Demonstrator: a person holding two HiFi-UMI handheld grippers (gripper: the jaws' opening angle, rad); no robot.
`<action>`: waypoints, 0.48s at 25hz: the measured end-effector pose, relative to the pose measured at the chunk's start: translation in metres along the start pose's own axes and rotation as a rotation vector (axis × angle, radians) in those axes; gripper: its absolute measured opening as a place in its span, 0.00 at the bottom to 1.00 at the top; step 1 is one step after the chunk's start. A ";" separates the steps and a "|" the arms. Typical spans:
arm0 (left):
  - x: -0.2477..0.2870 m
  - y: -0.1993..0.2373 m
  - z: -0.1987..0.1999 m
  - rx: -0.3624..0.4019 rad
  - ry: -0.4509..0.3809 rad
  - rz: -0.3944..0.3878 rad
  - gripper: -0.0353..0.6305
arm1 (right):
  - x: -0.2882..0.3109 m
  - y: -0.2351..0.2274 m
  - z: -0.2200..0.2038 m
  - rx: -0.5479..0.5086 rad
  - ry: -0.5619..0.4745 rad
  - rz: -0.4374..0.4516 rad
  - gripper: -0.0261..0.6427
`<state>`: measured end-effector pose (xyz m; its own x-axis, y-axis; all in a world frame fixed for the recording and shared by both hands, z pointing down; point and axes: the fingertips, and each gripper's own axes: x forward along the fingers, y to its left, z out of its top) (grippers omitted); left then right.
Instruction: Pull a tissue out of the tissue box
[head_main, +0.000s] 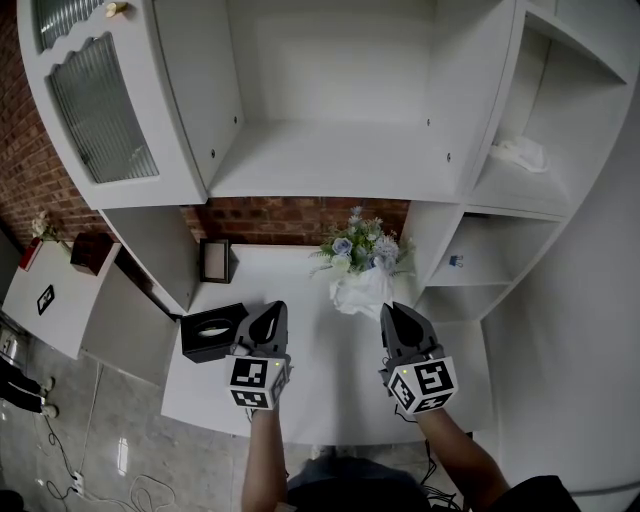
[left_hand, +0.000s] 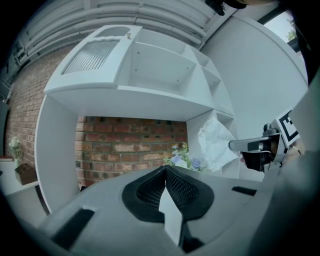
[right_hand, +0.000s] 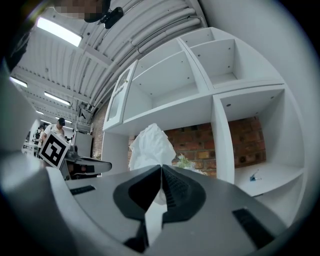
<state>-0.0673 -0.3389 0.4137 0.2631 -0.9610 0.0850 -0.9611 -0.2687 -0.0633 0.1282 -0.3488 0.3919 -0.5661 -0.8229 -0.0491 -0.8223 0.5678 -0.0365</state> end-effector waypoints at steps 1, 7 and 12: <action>0.000 0.000 -0.001 -0.001 0.002 0.000 0.07 | 0.000 0.000 0.000 -0.001 0.001 0.001 0.04; 0.004 0.002 -0.005 -0.004 0.006 -0.003 0.07 | 0.002 -0.001 -0.004 -0.006 0.010 0.002 0.04; 0.006 0.002 -0.008 -0.009 0.014 -0.005 0.07 | 0.004 -0.001 -0.007 -0.009 0.015 0.002 0.04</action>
<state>-0.0682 -0.3446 0.4220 0.2669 -0.9586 0.0994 -0.9605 -0.2730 -0.0541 0.1269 -0.3527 0.3990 -0.5684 -0.8221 -0.0345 -0.8217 0.5693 -0.0271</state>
